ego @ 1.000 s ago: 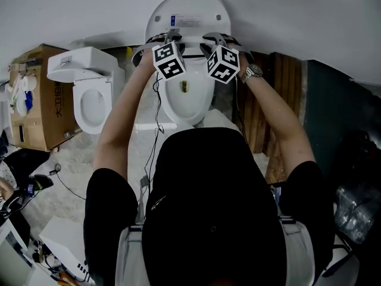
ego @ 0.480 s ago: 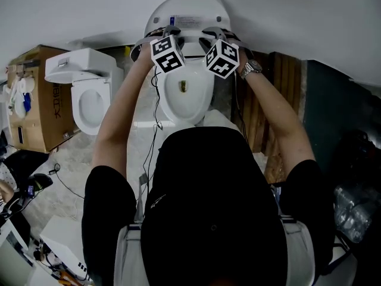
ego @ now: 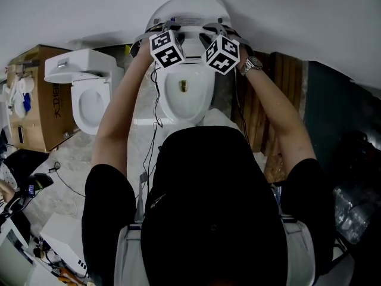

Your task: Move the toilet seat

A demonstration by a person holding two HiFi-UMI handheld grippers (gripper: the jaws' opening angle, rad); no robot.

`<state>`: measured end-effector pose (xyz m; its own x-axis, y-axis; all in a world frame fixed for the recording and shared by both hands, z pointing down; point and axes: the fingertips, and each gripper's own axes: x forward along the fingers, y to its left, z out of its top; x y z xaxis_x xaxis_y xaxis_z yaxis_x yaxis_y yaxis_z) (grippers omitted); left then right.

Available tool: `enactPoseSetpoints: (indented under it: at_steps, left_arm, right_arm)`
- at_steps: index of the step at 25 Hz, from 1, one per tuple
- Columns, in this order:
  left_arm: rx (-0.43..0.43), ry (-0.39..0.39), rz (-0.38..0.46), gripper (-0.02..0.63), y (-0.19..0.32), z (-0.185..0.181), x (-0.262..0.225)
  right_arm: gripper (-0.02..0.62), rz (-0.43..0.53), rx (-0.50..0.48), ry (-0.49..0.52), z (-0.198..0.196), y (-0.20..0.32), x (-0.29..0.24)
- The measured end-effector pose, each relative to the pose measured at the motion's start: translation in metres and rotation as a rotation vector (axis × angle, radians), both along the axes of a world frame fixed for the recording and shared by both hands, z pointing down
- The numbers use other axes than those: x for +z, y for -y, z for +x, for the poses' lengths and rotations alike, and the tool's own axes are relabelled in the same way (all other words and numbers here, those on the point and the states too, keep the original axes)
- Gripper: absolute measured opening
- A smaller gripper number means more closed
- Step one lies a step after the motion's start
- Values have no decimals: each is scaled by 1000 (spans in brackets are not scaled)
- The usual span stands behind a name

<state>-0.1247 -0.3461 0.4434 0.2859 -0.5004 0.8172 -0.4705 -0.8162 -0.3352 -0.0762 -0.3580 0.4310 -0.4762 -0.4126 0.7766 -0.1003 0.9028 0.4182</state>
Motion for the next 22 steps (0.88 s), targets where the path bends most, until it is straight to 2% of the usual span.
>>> enactPoseSetpoints:
  at_steps: [22]
  left_arm:
    - [-34, -23, 19, 150, 31, -10, 3]
  right_arm:
    - [101, 18, 52, 17, -9, 32, 3]
